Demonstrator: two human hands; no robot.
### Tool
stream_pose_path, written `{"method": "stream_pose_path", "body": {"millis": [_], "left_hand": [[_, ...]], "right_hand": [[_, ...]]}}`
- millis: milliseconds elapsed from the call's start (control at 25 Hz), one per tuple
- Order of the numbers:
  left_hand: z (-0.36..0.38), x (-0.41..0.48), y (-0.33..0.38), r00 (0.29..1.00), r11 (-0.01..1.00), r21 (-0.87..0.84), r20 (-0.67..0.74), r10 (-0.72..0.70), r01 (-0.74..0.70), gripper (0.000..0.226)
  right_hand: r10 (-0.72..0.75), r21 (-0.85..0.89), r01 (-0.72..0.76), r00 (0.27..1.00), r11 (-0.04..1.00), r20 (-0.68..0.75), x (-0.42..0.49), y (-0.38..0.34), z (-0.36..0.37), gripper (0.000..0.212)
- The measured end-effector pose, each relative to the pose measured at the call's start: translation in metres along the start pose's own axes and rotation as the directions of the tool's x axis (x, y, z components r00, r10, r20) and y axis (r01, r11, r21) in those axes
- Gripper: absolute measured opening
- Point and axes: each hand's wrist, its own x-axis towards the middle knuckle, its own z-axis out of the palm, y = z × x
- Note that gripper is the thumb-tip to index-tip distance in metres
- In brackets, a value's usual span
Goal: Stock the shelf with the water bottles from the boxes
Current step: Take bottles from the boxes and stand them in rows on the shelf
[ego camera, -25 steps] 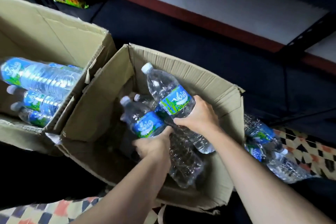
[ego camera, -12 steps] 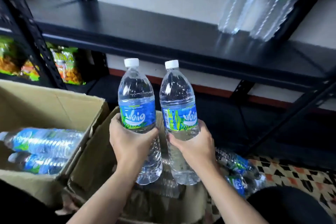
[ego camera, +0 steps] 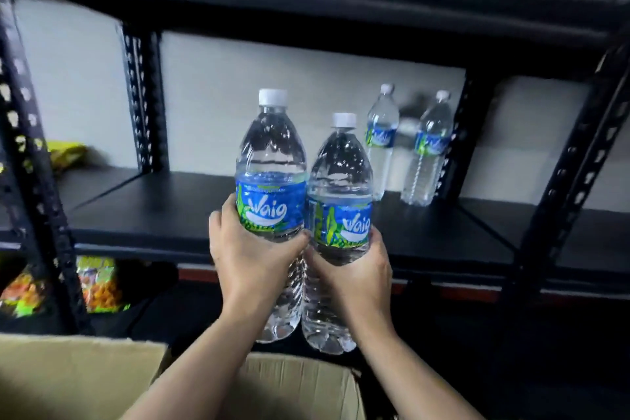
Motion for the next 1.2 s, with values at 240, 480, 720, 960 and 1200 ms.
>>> {"method": "stream_pose_path", "body": {"millis": [240, 480, 720, 960, 1200], "left_hand": [[0.028, 0.044, 0.031, 1.0, 0.995, -0.099, 0.011, 0.015, -0.014, 0.084], [0.063, 0.085, 0.032, 1.0, 0.988, -0.151, -0.003, 0.027, -0.027, 0.092], [0.089, 0.112, 0.015, 0.999, 0.983, -0.181, 0.03, 0.041, -0.035, 0.094], [0.087, 0.113, -0.006, 0.998, 0.982, -0.179, 0.026, 0.061, -0.055, 0.091], [0.086, 0.115, -0.003, 0.996, 0.978, -0.192, 0.022, 0.09, -0.084, 0.09]], "right_hand": [[-0.047, -0.004, 0.047, 0.997, 0.999, -0.055, 0.066, -0.019, 0.018, 0.091], [-0.067, -0.034, 0.064, 0.992, 0.997, -0.106, 0.125, -0.016, 0.041, 0.091], [-0.097, -0.042, 0.092, 0.982, 0.995, -0.164, 0.169, 0.012, 0.075, 0.084], [-0.174, -0.048, 0.168, 0.957, 0.985, -0.232, 0.183, 0.047, 0.099, 0.08], [-0.205, -0.109, 0.189, 0.966, 0.976, -0.16, 0.176, 0.056, 0.108, 0.098]]}}
